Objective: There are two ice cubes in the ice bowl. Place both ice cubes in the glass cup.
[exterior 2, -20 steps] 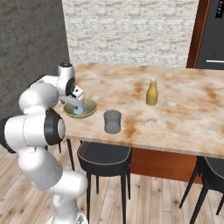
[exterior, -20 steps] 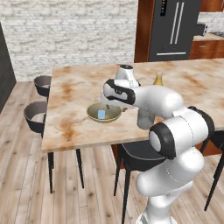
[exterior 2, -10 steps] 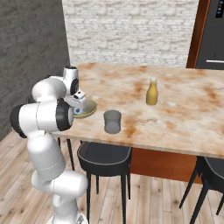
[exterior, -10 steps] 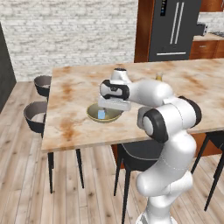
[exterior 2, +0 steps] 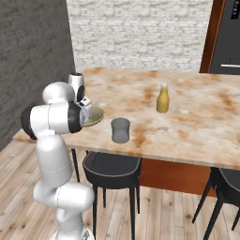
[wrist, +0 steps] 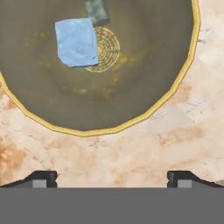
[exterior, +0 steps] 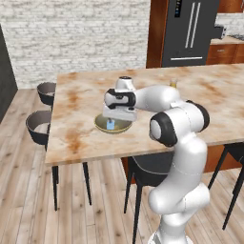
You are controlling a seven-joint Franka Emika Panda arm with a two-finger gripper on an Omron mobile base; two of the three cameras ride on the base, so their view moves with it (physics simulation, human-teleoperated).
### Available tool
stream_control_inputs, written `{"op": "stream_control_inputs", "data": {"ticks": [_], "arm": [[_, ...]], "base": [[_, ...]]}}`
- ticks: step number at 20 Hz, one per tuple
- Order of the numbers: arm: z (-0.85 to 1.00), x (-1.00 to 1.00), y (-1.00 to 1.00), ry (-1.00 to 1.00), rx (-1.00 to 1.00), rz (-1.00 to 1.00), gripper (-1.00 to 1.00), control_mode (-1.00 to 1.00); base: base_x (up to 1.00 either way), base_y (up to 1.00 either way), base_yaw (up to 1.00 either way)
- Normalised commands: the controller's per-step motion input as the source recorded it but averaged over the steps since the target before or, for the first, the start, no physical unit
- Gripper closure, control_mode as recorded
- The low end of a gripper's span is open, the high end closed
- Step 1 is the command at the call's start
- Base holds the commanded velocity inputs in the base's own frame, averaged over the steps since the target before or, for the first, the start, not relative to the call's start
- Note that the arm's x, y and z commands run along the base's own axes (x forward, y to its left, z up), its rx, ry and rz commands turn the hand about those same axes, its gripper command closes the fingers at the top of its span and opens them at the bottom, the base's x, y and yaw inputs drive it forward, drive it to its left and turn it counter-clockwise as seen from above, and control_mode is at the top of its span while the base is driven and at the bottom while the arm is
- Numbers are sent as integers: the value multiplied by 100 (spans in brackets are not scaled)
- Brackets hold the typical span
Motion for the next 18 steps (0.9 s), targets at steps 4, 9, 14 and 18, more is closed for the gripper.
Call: {"op": "stream_control_inputs", "data": {"ticks": [4, 9, 14, 18], "arm": [[-27, 26, 13, -2, 0, 0, -100, -100], [-17, 18, 0, -13, 0, 0, -100, -100], [-19, 34, 0, -9, 0, 0, -100, -100], [-26, 33, 0, 0, 0, 0, -100, -100]], "base": [[0, 0, 0], [0, 0, 0], [0, 0, 0], [0, 0, 0]]}}
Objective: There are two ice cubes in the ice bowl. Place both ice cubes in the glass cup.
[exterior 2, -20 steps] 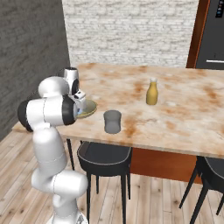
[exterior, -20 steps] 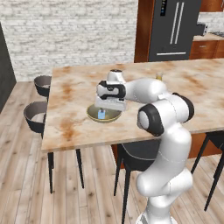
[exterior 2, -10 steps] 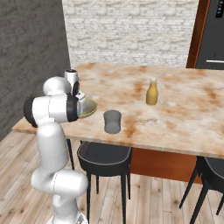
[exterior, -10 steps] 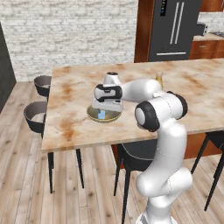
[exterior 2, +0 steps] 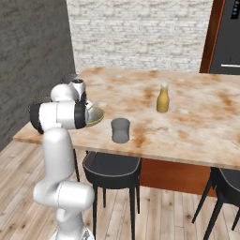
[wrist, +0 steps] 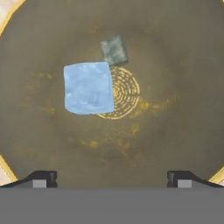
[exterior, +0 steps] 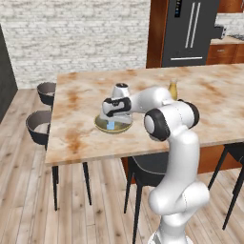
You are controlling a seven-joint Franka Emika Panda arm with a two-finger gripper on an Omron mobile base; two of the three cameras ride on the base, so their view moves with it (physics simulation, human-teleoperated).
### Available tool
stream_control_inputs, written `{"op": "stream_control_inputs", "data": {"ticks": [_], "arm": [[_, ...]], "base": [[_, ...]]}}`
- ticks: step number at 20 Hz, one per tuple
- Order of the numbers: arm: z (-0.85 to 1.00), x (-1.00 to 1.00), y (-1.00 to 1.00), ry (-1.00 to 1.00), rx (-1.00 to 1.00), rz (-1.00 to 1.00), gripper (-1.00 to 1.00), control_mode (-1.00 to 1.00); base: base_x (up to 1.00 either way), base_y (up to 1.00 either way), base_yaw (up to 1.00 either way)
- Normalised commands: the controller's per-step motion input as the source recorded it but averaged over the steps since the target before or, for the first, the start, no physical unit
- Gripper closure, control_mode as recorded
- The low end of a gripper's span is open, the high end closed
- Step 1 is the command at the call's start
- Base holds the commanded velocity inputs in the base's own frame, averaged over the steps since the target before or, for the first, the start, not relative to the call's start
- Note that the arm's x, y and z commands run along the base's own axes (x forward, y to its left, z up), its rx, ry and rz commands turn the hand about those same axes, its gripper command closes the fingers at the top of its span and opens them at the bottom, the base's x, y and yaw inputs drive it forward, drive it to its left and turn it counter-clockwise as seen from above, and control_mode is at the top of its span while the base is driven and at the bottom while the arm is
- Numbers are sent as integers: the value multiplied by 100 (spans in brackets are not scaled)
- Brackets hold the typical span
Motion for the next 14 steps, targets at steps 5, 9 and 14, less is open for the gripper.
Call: {"op": "stream_control_inputs", "data": {"ticks": [5, 9, 14], "arm": [[-13, 31, 0, 0, 0, 0, -100, -100], [-13, 26, 1, 0, 0, 0, -100, -100], [-9, 26, 2, 0, 0, 0, -100, -100]], "base": [[0, 0, 0], [0, 0, 0], [0, 0, 0]]}}
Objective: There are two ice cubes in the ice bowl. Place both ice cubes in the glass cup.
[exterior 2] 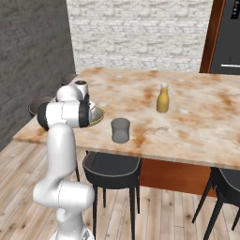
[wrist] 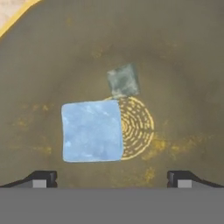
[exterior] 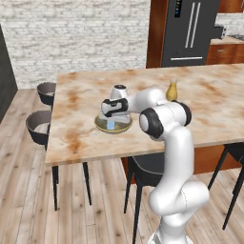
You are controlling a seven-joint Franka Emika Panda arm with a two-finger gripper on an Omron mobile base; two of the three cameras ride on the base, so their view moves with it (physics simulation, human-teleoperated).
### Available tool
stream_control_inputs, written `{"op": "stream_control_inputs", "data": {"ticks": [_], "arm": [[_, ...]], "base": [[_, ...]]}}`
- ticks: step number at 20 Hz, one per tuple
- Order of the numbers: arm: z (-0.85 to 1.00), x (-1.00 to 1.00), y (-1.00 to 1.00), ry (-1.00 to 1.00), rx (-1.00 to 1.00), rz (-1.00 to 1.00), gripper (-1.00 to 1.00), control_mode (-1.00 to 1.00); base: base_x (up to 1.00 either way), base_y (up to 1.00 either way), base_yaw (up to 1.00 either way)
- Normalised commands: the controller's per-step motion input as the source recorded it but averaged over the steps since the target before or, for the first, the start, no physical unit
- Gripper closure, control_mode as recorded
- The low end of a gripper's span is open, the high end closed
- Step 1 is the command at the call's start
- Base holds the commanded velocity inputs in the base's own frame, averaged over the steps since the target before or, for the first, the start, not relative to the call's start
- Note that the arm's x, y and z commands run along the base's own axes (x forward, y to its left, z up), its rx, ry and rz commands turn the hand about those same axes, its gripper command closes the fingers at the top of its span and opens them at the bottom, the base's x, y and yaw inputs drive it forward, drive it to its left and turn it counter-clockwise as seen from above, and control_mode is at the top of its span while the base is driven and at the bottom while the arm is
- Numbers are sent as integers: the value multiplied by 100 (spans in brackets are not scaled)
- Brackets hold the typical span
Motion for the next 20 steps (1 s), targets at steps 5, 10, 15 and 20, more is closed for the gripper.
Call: {"op": "stream_control_inputs", "data": {"ticks": [5, 10, 15, 20], "arm": [[-17, 28, 8, 0, 0, 0, -100, -100], [-23, 29, 9, 0, 0, 0, -100, -100], [-17, 3, 3, 1, 0, 0, -100, -100], [-4, -2, 0, 4, 0, 0, 100, -100]], "base": [[0, 0, 0], [0, 0, 0], [0, 0, 0], [0, 0, 0]]}}
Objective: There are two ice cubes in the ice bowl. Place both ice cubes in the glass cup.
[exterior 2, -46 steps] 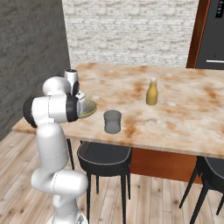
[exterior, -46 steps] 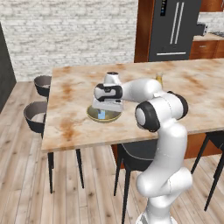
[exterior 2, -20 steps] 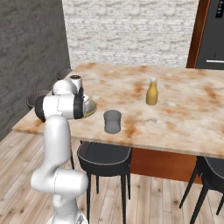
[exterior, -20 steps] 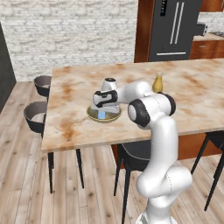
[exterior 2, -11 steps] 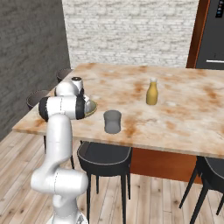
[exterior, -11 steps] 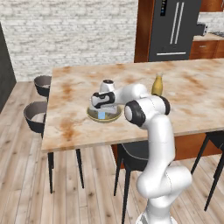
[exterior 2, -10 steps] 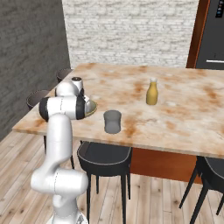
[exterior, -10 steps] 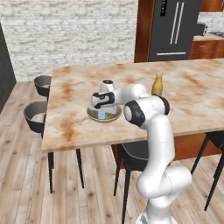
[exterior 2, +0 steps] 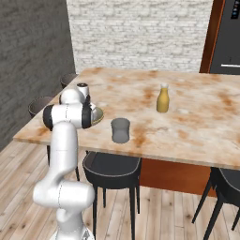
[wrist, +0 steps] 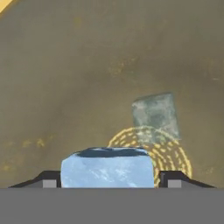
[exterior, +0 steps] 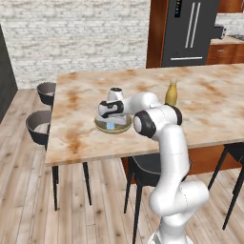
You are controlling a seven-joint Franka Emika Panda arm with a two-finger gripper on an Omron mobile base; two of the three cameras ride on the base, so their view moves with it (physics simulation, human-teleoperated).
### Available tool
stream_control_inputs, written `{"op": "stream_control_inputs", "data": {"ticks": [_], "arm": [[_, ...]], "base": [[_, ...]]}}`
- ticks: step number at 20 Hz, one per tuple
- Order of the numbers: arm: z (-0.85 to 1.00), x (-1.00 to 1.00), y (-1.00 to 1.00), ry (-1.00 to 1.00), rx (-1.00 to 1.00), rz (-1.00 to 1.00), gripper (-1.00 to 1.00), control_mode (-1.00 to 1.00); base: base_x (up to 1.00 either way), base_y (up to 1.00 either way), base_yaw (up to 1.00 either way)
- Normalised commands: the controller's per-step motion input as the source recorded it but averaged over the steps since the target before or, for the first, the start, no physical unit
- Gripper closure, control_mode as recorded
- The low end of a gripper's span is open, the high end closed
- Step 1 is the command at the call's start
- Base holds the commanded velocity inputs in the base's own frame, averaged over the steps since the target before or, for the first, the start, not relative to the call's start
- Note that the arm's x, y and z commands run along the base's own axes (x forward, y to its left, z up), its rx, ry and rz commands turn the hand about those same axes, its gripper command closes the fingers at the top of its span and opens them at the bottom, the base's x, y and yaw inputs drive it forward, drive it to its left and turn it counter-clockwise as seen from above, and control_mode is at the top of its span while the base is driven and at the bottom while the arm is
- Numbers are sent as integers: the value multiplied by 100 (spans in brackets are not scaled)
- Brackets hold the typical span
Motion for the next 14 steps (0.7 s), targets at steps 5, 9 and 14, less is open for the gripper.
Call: {"op": "stream_control_inputs", "data": {"ticks": [5, 9, 14], "arm": [[61, -18, -5, -11, 0, -2, 100, -100], [100, -61, -46, -18, 0, -4, 100, -100], [100, -70, -84, -4, 0, -5, 100, -100]], "base": [[0, 0, 0], [0, 0, 0], [0, 0, 0]]}}
